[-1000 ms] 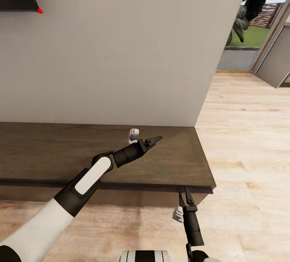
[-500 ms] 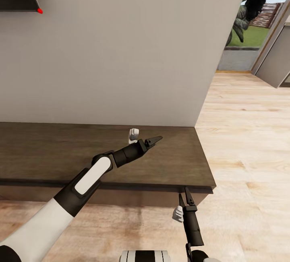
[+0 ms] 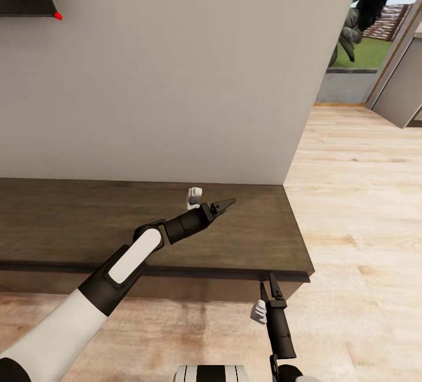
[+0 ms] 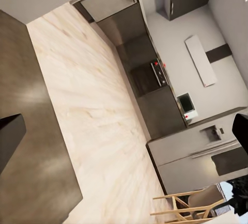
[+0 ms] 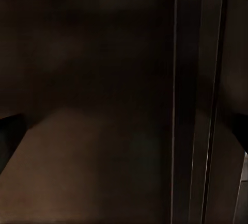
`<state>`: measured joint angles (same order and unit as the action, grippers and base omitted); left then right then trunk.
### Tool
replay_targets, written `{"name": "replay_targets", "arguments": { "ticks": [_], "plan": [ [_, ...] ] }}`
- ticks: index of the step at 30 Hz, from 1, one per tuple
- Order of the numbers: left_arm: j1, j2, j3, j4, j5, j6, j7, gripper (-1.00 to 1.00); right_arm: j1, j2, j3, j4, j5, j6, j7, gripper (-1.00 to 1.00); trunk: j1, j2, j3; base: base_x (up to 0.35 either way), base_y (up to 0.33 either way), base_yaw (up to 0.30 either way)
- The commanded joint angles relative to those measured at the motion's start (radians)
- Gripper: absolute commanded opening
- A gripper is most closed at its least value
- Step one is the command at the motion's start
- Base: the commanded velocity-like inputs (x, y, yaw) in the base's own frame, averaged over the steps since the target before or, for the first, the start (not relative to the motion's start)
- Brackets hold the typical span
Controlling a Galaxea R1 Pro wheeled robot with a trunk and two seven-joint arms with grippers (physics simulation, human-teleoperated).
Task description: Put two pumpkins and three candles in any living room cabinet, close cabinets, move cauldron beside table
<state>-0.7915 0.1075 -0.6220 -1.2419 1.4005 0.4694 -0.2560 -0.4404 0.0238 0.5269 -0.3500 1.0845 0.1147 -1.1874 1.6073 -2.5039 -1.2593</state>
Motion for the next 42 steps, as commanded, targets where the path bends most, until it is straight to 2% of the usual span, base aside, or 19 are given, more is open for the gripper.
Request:
{"name": "replay_targets", "arguments": {
  "ticks": [1,2,3,42],
  "plan": [
    [0.000,0.000,0.000,0.000,0.000,0.000,0.000,1.00,-0.012,0.001,-0.005,0.002,-0.004,-0.001,0.053,1.00,0.000,0.000,0.000,0.000,0.000,0.000],
    [0.000,0.000,0.000,0.001,0.000,0.000,0.000,1.00,-0.012,0.001,-0.005,0.002,-0.004,0.000,0.054,1.00,0.000,0.000,0.000,0.000,0.000,0.000],
    [0.000,0.000,0.000,0.001,0.000,0.000,0.000,1.00,-0.012,0.002,-0.005,0.002,-0.004,-0.001,0.055,-1.00,0.000,0.000,0.000,0.000,0.000,0.000],
    [0.000,-0.002,-0.001,0.002,0.000,0.000,0.001,1.00,-0.012,-0.002,-0.004,-0.001,-0.003,-0.002,0.055,-1.00,0.000,0.000,0.000,-0.026,0.000,0.000]
  ]
}}
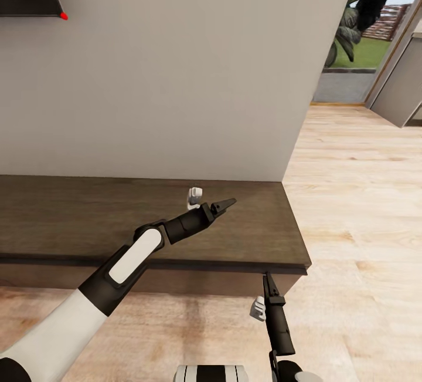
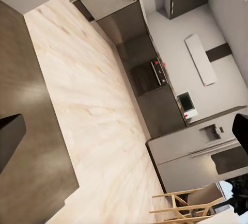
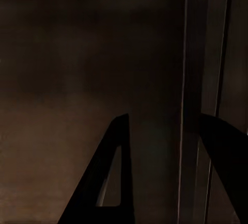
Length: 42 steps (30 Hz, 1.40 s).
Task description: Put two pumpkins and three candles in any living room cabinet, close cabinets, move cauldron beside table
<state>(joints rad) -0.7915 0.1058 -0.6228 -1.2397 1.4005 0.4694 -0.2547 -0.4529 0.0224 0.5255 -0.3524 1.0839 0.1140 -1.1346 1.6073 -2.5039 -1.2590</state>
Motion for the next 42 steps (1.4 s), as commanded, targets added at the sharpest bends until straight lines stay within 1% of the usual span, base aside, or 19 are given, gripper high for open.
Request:
{"name": "replay_targets", "arguments": {
  "ticks": [1,20,32,42],
  "plan": [
    [0.000,0.000,0.000,0.000,0.000,0.000,0.000,1.00,0.000,0.000,-0.003,0.001,-0.002,-0.001,0.002,-1.00,0.000,0.000,0.000,0.000,0.000,0.000],
    [0.000,0.000,0.000,0.000,0.000,0.000,0.000,1.00,0.000,-0.002,-0.005,-0.014,-0.005,-0.001,0.004,-1.00,0.000,0.000,0.000,0.000,0.000,0.000],
    [0.000,0.000,0.000,0.000,0.000,0.000,0.000,1.00,0.000,-0.005,-0.010,-0.093,-0.007,-0.001,0.005,-1.00,0.000,0.000,0.000,0.000,0.000,0.000],
    [0.000,0.000,0.000,0.000,0.000,0.000,0.000,1.00,0.000,-0.004,-0.010,-0.118,-0.008,-0.001,0.004,-1.00,0.000,0.000,0.000,-0.031,0.000,0.000]
  ]
}}
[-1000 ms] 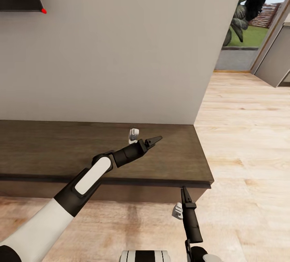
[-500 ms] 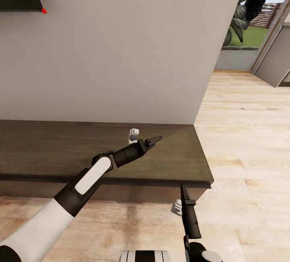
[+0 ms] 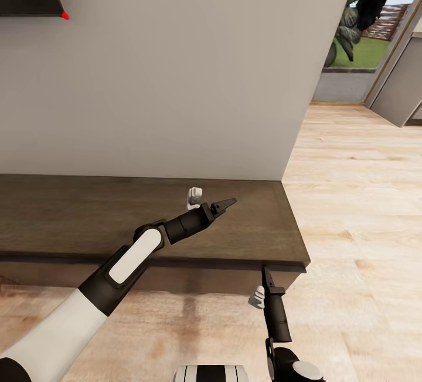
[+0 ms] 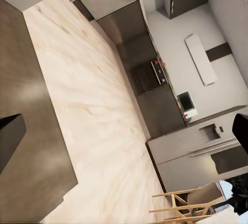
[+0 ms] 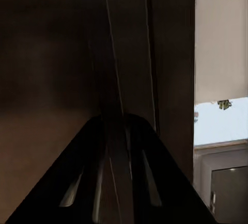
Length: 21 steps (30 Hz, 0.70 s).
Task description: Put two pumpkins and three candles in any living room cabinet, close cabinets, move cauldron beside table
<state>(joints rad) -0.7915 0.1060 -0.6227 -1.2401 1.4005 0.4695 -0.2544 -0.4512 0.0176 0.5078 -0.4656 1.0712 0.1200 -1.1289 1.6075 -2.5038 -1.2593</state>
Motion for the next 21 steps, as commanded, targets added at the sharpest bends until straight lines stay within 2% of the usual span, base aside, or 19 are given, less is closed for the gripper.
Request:
{"name": "replay_targets", "arguments": {
  "ticks": [1,11,21],
  "plan": [
    [0.000,0.000,0.000,0.000,0.000,0.000,0.000,1.00,-0.001,0.000,0.008,-0.005,0.005,-0.006,-0.002,-1.00,0.000,0.000,0.000,-0.140,0.000,0.000],
    [0.000,0.000,0.000,0.001,0.000,0.000,0.000,1.00,-0.001,0.001,0.008,-0.005,0.006,-0.006,-0.002,-1.00,0.000,0.000,0.000,-0.022,0.000,0.000],
    [0.000,0.000,0.000,0.001,0.000,0.000,0.000,1.00,-0.001,-0.001,0.008,-0.005,0.006,-0.006,-0.003,-1.00,0.000,0.000,0.000,-0.144,0.000,0.000]
  ]
}}
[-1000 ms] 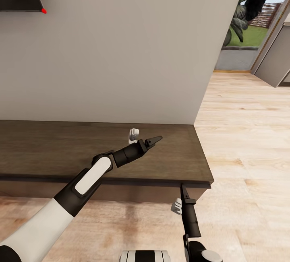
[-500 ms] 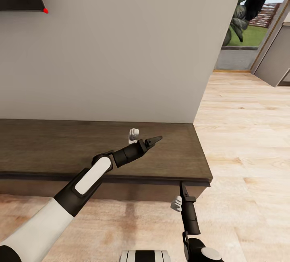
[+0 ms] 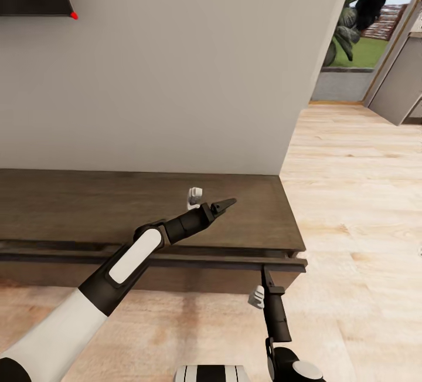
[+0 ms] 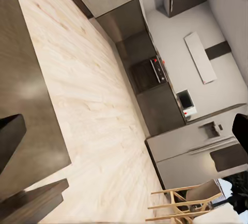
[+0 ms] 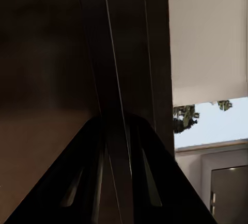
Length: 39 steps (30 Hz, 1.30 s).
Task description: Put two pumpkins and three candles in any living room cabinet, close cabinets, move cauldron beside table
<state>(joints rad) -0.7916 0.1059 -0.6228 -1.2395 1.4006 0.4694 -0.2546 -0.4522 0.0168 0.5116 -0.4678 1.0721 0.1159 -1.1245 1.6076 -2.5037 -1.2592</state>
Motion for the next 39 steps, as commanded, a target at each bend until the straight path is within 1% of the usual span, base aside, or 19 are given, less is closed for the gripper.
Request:
{"name": "replay_targets", "arguments": {
  "ticks": [1,39],
  "plan": [
    [0.000,0.000,0.000,0.000,0.000,0.000,0.000,1.00,0.000,0.000,0.004,-0.002,0.005,-0.002,-0.008,-1.00,0.000,0.000,0.000,-0.203,0.000,0.000],
    [0.000,0.001,0.000,-0.009,0.000,0.000,-0.002,1.00,0.000,0.002,0.007,-0.002,0.005,-0.002,-0.013,-1.00,0.000,0.000,0.000,-0.190,0.000,0.000]
  ]
}}
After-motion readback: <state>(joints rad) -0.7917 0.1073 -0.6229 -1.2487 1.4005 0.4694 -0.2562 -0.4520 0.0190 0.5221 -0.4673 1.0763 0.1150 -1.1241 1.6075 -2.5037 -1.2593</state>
